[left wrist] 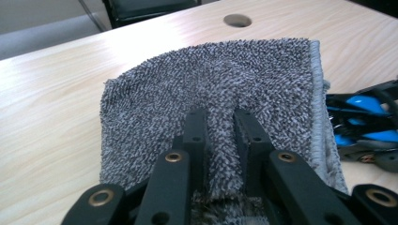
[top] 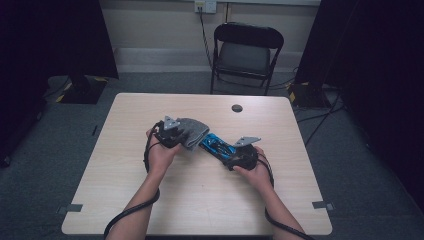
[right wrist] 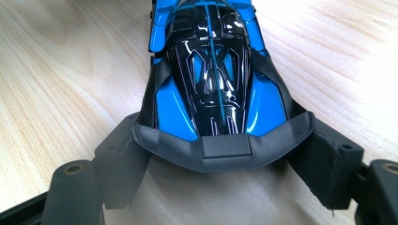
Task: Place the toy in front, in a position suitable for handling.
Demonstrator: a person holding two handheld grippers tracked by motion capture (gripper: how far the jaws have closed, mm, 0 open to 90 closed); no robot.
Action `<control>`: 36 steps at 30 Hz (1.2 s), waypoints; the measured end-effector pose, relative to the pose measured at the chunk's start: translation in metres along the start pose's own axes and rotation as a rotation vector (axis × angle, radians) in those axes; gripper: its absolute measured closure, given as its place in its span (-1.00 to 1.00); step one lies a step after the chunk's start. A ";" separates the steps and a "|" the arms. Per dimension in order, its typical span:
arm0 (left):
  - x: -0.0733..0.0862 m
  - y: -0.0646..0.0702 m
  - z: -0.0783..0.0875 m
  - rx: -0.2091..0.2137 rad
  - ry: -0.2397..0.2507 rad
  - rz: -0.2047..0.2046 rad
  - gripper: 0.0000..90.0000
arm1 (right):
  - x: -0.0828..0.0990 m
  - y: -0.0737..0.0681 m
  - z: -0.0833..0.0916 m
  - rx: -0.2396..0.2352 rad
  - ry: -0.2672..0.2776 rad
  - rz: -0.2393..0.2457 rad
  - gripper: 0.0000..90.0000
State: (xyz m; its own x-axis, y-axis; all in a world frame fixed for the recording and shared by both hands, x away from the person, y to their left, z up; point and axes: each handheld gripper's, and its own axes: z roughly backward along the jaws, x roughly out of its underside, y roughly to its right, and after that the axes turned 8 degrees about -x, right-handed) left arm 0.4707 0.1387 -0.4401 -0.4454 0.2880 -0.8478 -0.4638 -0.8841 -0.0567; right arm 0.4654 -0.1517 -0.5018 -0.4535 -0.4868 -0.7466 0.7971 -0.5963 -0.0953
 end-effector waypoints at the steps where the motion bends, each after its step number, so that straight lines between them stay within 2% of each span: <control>1: -0.001 0.003 0.000 0.007 0.004 -0.002 0.71 | 0.000 0.000 0.000 0.000 0.000 0.000 -0.46; 15: -0.007 0.043 -0.009 0.100 0.022 -0.044 0.71 | 0.000 0.000 0.000 0.000 0.000 0.000 -0.46; 18: -0.007 0.051 -0.013 0.114 0.014 -0.059 0.71 | 0.000 0.000 0.000 0.000 0.000 0.000 -0.46; 23: -0.006 0.068 -0.021 0.127 -0.010 -0.109 0.71 | 0.000 0.000 0.000 0.000 0.000 0.000 -0.46; 36: -0.006 0.096 -0.031 0.180 -0.028 -0.146 0.71 | 0.000 0.000 0.000 0.000 0.000 0.000 -0.46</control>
State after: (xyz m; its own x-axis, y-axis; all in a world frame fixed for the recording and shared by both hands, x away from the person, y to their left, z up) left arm 0.4527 0.0409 -0.4568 -0.3834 0.4208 -0.8222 -0.6531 -0.7529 -0.0808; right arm 0.4654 -0.1517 -0.5018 -0.4537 -0.4868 -0.7464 0.7970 -0.5964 -0.0954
